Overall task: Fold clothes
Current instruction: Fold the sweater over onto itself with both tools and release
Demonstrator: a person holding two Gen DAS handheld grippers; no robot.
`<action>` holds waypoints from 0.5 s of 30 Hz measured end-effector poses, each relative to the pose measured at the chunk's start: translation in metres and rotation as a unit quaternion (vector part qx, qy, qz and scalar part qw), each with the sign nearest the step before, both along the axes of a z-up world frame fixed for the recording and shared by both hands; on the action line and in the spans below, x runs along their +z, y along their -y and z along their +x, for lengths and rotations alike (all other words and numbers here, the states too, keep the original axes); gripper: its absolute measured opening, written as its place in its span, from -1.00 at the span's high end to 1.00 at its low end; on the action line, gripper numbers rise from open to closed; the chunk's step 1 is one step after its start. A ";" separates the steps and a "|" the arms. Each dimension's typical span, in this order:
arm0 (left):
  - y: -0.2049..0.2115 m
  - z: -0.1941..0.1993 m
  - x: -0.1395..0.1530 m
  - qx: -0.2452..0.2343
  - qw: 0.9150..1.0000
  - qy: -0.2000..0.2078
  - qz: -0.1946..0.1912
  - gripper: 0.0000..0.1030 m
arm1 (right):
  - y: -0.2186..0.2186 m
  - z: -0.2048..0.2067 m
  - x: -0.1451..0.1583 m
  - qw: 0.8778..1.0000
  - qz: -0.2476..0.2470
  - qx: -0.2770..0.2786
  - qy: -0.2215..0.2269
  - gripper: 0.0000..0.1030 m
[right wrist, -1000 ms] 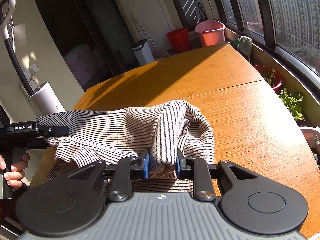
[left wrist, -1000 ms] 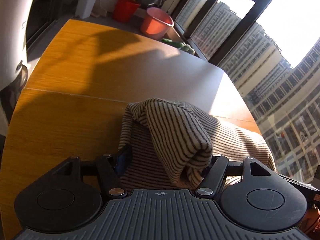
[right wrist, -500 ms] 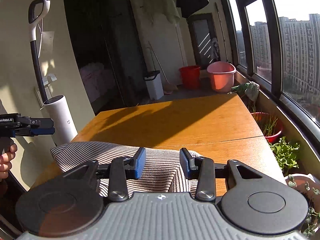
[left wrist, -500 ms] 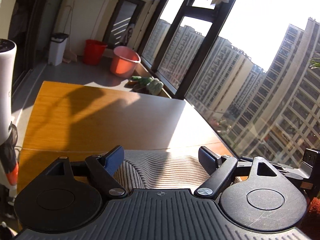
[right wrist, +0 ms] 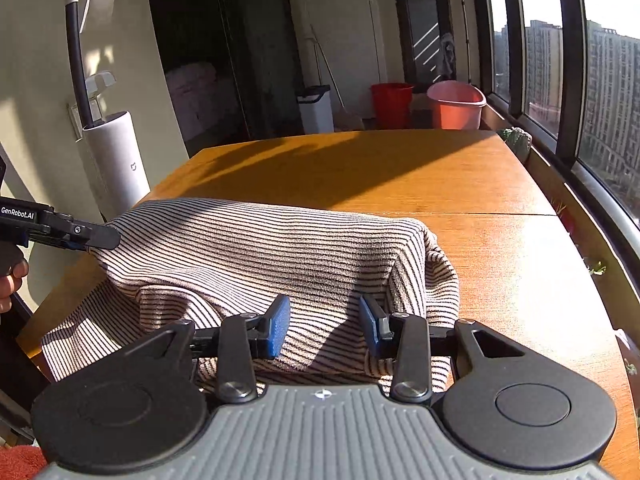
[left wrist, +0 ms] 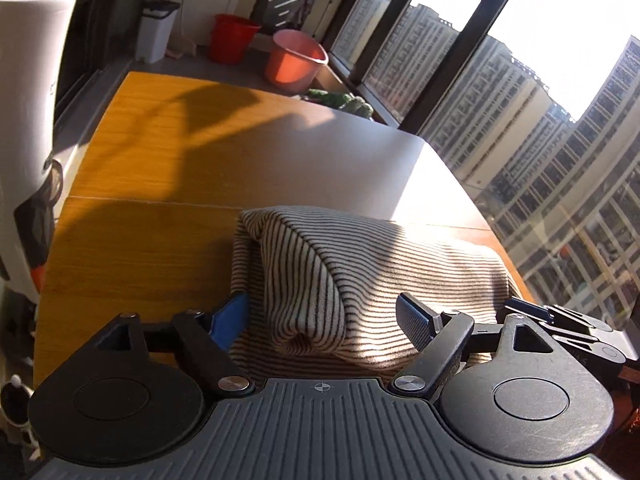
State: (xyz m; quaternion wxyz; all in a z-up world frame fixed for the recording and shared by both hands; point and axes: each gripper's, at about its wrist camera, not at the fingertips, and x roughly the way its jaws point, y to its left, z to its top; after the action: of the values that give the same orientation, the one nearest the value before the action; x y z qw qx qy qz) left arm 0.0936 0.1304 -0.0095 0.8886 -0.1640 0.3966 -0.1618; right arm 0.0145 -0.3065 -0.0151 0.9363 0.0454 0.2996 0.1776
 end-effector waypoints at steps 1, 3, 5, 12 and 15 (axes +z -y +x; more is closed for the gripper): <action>-0.002 -0.001 0.000 0.004 1.000 -0.003 -0.007 -0.74 | 0.004 -0.002 0.005 1.000 0.009 -0.016 0.012 0.00; -0.001 0.009 -0.005 0.010 1.000 -0.014 -0.015 -0.76 | 0.014 -0.004 0.011 0.998 0.018 -0.049 0.029 -0.61; 0.001 0.017 -0.011 0.009 0.999 -0.028 -0.020 -0.76 | 0.024 0.001 0.010 0.997 0.023 -0.067 0.018 -0.62; 0.019 0.032 -0.032 -0.015 0.999 -0.051 -0.014 -0.78 | 0.032 0.021 -0.025 0.991 0.098 -0.053 -0.070 -0.62; 0.023 0.038 -0.033 -0.022 0.999 -0.043 -0.005 -0.61 | 0.018 0.027 -0.029 0.995 0.068 -0.035 -0.064 -0.45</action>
State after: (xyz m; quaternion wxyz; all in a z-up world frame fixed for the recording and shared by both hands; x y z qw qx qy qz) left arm 0.1315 0.1074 -0.0426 0.8661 -0.1667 0.4370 -0.1761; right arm 0.0414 -0.3244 -0.0438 0.9154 0.1309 0.3446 0.1616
